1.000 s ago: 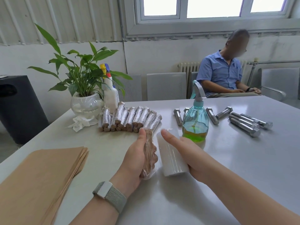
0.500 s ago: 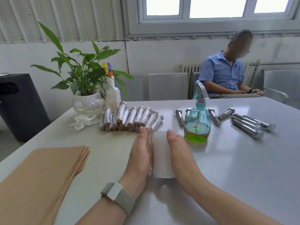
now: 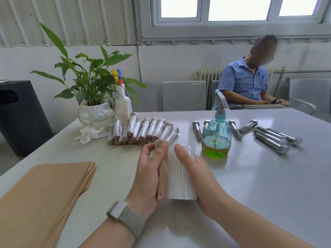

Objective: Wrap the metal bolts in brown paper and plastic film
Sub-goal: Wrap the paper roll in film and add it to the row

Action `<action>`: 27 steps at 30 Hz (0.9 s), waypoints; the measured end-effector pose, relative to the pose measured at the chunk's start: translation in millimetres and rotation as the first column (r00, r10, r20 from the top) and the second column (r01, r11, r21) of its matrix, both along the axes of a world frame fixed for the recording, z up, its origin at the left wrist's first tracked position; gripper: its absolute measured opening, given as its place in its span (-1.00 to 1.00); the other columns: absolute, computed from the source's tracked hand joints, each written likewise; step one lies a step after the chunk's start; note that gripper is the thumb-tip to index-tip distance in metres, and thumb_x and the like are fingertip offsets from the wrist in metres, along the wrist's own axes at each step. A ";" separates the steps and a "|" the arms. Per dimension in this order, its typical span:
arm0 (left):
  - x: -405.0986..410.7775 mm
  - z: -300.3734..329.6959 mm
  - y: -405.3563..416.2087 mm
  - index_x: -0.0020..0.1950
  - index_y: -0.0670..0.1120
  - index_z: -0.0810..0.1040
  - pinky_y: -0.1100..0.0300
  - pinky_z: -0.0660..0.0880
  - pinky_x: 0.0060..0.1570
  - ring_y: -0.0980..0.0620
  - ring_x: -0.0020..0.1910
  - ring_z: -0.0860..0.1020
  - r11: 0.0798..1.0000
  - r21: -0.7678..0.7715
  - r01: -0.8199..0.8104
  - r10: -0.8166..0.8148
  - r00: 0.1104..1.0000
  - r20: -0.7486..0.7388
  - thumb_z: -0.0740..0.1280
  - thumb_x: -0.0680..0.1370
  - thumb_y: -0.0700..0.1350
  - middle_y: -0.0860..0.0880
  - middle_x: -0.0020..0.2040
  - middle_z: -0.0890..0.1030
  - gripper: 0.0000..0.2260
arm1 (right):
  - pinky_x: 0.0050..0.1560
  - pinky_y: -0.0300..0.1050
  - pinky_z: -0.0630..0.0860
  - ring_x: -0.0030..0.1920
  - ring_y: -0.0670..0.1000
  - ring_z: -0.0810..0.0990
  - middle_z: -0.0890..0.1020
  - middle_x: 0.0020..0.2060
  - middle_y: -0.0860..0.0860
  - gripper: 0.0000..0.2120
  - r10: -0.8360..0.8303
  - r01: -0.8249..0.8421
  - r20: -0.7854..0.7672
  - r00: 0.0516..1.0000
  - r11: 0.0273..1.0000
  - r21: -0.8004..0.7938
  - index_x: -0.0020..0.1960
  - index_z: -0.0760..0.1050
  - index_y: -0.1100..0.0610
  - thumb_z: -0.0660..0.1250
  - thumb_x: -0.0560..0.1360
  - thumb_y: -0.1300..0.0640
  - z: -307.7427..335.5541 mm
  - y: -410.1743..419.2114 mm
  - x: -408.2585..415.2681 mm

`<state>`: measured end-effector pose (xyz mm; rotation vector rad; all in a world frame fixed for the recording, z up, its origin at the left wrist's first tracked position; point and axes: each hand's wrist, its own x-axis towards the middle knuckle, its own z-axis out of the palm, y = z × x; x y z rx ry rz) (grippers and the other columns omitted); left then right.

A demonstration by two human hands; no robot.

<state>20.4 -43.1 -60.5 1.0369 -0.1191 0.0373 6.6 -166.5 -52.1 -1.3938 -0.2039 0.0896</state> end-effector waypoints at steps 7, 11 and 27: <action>-3.5 -0.5 -6.4 0.06 -0.04 0.70 0.08 0.62 -0.15 -0.05 -0.02 0.68 0.988 -0.121 0.093 -0.104 0.991 -0.087 0.17 0.55 0.28 -0.14 0.03 0.69 -0.52 | 0.09 0.17 0.59 -0.06 0.01 0.70 0.72 -0.14 -0.02 -0.36 -0.185 0.190 0.045 0.982 0.970 -0.151 -0.05 0.64 -0.12 0.03 0.34 -0.54 -3.3 5.2 3.0; 0.8 0.4 -6.7 0.10 -0.14 0.67 0.04 0.63 -0.11 -0.14 -0.01 0.67 0.999 -0.039 0.010 -0.015 0.989 -0.144 0.14 0.61 0.22 -0.22 0.04 0.68 -0.51 | 0.17 0.18 0.55 0.02 0.05 0.66 0.69 -0.05 0.01 -0.30 -0.216 0.206 -0.040 0.976 0.964 -0.166 0.05 0.59 0.03 0.15 0.32 -0.54 -1.5 5.3 6.0; -1.4 -3.2 -8.7 0.00 -0.03 0.49 0.06 0.59 -0.30 0.00 -0.22 0.66 0.988 -0.154 -0.004 -0.009 0.996 -0.085 0.53 0.34 0.05 -0.06 -0.17 0.66 -0.64 | -0.21 -0.15 0.40 -0.22 -0.35 0.53 0.62 -0.22 -0.14 -0.59 -0.402 0.424 0.133 0.906 0.865 -0.269 -0.03 0.34 -0.09 0.01 0.50 -0.42 -6.4 7.9 2.7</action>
